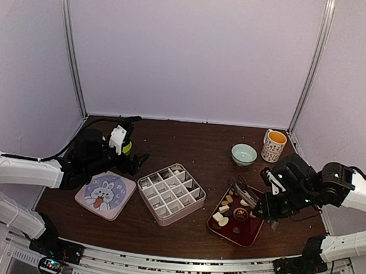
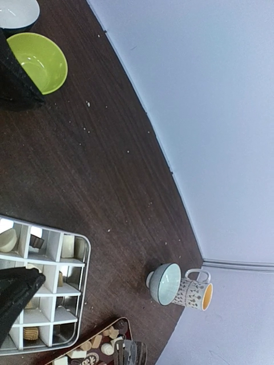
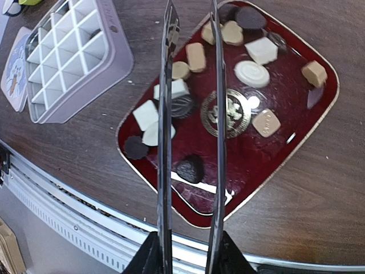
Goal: Pack the chocolate
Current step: Pick up the fake chocolate from the plate.
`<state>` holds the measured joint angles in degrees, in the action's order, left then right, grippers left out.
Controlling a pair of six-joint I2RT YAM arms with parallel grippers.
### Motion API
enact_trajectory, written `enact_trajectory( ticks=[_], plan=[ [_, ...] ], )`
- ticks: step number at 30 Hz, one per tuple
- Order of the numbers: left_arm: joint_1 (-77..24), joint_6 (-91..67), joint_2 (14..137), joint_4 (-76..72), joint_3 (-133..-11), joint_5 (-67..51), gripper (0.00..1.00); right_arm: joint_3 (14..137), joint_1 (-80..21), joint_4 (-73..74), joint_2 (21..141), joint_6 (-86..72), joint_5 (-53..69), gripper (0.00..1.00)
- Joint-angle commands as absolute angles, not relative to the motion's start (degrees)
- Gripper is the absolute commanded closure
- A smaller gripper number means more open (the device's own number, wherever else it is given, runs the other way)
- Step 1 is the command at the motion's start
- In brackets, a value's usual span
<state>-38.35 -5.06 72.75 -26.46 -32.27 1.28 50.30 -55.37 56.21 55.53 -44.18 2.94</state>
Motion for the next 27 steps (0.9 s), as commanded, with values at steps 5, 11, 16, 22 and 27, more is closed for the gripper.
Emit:
enact_trajectory(
  ticks=[5,11,16,22,27],
  plan=[
    [-38.6,-4.69,72.43,-28.04,-33.35,0.93,0.02,43.37,-48.88,58.38,46.61,-49.95,6.37,0.71],
    [-38.58,-4.59,72.42,-27.95,-33.4,1.13,0.02,42.37,-46.97,61.14,45.72,-49.53,6.38,0.7],
    [-38.58,-4.54,72.33,-27.86,-33.39,1.13,0.02,41.11,-45.81,60.56,45.41,-49.15,7.4,0.7],
    [-38.59,-4.59,72.42,-27.92,-33.4,1.01,0.02,40.05,-45.01,58.66,45.42,-49.0,8.15,0.68],
    [-38.61,-4.62,72.47,-27.87,-33.35,1.05,0.02,39.64,-44.48,56.92,46.21,-48.57,8.83,0.67]
  ],
)
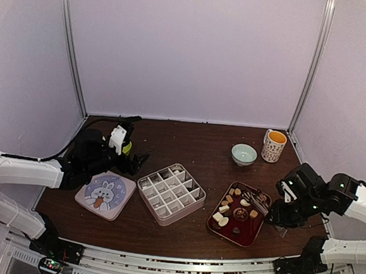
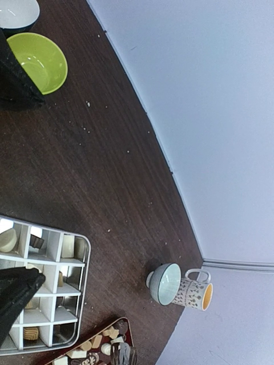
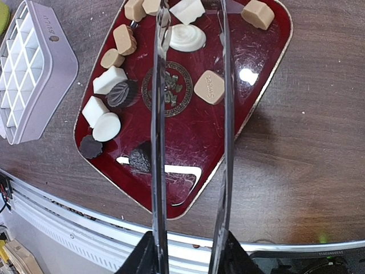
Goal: Pack the chocolate
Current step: Pick up the fake chocolate from the plate.
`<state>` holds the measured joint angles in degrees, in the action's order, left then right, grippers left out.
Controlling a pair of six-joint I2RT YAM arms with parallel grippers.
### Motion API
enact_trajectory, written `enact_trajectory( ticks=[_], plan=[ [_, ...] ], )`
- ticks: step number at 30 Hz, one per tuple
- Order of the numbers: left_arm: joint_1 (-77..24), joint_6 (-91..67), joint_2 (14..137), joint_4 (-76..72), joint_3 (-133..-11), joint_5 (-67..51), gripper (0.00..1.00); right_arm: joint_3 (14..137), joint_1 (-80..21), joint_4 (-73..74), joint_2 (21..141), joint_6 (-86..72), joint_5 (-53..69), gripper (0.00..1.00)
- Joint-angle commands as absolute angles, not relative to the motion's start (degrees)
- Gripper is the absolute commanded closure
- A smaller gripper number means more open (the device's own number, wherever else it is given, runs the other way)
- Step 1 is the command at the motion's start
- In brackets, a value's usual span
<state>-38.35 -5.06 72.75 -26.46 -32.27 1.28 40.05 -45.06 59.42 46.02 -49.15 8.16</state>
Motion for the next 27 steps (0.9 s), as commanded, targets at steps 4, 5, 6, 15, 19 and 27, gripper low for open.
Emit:
enact_trajectory(
  ticks=[4,5,6,15,19,27],
  plan=[
    [-38.58,-4.54,72.51,-27.94,-33.4,1.05,0.02,39.23,-43.95,55.71,47.03,-48.17,9.45,0.67],
    [-38.58,-4.5,72.51,-27.87,-33.4,1.12,0.02,39.16,-43.85,55.24,47.24,-48.11,9.72,0.67],
    [-38.58,-4.56,72.51,-27.86,-33.4,1.1,0.02,39.05,-43.82,54.84,47.41,-48.08,10.01,0.67],
    [-38.58,-4.48,72.7,-27.86,-33.47,1.2,0.02,38.79,-43.29,53.5,48.76,-47.49,10.87,0.68],
    [-38.58,-4.44,72.77,-27.86,-33.48,1.15,0.02,39.16,-43.11,53.58,48.56,-47.35,10.79,0.73],
    [-38.63,-4.55,73.03,-27.95,-33.53,0.93,0.02,42.49,-42.82,56.34,47.57,-46.47,9.23,0.76]
  ],
)
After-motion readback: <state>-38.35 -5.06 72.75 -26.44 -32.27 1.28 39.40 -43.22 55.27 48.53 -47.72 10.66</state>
